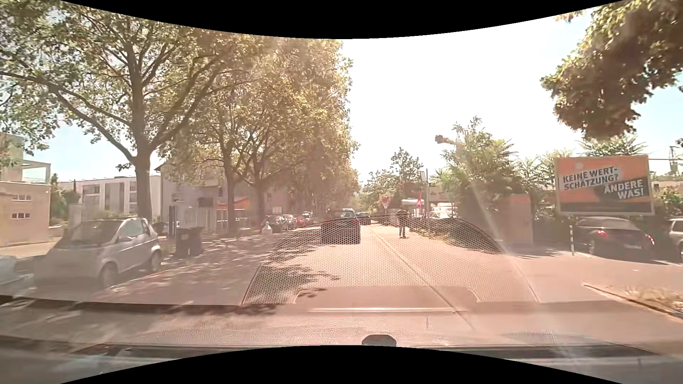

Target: Follow the waypoints while adhering to traffic rules and regulations

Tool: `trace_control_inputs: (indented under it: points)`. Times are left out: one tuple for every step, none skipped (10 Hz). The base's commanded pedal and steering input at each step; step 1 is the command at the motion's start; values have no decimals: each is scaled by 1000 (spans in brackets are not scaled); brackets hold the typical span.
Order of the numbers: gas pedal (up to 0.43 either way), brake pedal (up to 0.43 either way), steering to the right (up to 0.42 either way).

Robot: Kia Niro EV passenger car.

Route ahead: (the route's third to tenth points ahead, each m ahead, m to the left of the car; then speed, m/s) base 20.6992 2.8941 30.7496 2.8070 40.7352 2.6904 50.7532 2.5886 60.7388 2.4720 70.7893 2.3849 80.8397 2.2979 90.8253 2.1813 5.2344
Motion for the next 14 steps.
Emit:
trace_control_inputs:
  points:
    - [47, 0, 1]
    - [59, 0, 1]
    - [59, 0, 1]
    - [67, 0, 1]
    - [79, 0, 1]
    - [79, 0, 1]
    - [98, 0, 1]
    - [98, 0, 2]
    - [98, 0, 2]
    - [98, 0, 2]
    - [98, 0, 3]
    - [98, 0, 2]
    - [98, 0, 2]
    - [98, 0, 4]
